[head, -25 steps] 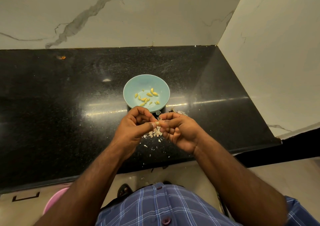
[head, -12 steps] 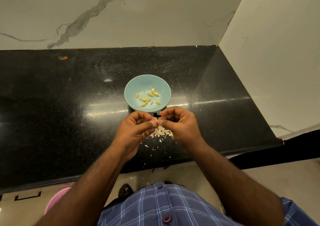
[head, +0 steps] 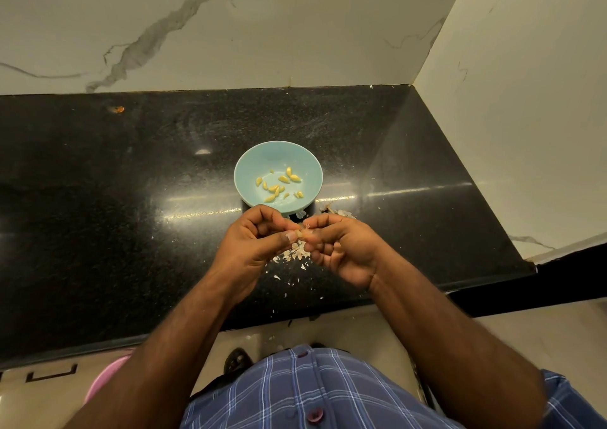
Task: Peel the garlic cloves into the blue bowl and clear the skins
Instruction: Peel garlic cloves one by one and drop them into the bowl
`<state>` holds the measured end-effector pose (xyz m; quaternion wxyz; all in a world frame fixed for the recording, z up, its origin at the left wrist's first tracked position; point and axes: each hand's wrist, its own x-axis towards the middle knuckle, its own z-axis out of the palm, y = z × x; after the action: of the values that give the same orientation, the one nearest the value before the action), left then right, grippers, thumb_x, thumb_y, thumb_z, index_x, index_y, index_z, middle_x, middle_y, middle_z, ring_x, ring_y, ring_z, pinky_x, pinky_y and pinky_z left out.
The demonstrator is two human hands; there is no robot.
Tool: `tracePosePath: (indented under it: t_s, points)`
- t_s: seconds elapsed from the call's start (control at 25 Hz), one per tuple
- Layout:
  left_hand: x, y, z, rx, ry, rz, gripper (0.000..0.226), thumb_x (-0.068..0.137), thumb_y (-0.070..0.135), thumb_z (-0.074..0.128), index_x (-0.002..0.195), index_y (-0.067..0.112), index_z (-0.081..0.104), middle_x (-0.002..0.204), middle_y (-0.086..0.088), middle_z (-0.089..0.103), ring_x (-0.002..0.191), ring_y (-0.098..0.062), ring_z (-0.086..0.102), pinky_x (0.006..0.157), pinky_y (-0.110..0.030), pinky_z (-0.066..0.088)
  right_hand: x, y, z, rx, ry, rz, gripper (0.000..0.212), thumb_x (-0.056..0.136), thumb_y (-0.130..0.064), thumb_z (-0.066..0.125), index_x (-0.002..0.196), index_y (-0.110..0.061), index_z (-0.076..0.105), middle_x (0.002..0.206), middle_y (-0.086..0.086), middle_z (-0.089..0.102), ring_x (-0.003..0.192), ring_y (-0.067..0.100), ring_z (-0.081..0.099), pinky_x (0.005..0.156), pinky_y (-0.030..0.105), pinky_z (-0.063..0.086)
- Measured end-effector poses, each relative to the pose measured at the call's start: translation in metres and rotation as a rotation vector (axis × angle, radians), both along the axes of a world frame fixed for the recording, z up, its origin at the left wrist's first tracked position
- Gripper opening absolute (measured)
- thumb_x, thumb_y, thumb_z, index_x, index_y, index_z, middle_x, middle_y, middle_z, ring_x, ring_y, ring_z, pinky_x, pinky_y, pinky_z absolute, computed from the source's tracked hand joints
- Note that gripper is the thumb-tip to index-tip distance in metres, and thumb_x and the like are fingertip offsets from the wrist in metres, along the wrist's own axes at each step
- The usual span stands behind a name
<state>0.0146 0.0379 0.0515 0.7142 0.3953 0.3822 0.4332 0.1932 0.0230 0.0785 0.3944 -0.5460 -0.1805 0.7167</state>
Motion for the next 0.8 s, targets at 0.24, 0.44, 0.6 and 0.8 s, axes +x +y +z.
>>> tracePosePath:
  t_s: [0.24,0.44,0.6,0.8]
  points:
    - [-0.002,0.001,-0.001,0.044,0.020,-0.031,0.025,0.071,0.000,0.074,0.091,0.005,0.059,0.092,-0.016,0.074,0.088,-0.021,0.073,0.077,-0.027,0.058,0.002,0.002,-0.005,-0.092,0.095,0.007,0.020,0.089,0.007,0.060,0.101,-0.008,0.064,0.074,0.009,0.067,0.061,0.014,0.063,0.051,0.019,0.053]
    - [-0.003,0.001,-0.002,-0.020,-0.061,-0.061,0.023,0.074,-0.005,0.070,0.092,0.005,0.059,0.089,-0.013,0.074,0.081,-0.019,0.072,0.074,-0.025,0.059,0.002,0.004,-0.004,-0.140,0.175,0.037,0.027,0.079,0.007,0.061,0.101,-0.008,0.064,0.075,0.010,0.066,0.057,0.015,0.064,0.052,0.018,0.052]
    - [-0.004,0.002,-0.003,-0.043,-0.085,-0.059,0.022,0.075,-0.005,0.069,0.093,0.005,0.061,0.091,-0.015,0.075,0.082,-0.019,0.073,0.073,-0.025,0.060,0.002,0.004,-0.004,-0.121,0.148,0.117,0.030,0.075,0.005,0.063,0.102,-0.003,0.072,0.071,0.009,0.066,0.056,0.011,0.062,0.050,0.015,0.049]
    - [-0.003,0.004,-0.006,0.016,0.023,-0.018,0.021,0.074,0.003,0.074,0.093,0.007,0.065,0.099,-0.018,0.076,0.089,-0.023,0.073,0.078,-0.031,0.060,-0.007,0.001,-0.003,0.011,-0.062,0.041,0.019,0.087,0.009,0.064,0.100,-0.003,0.067,0.071,0.007,0.067,0.059,0.012,0.060,0.053,0.021,0.050]
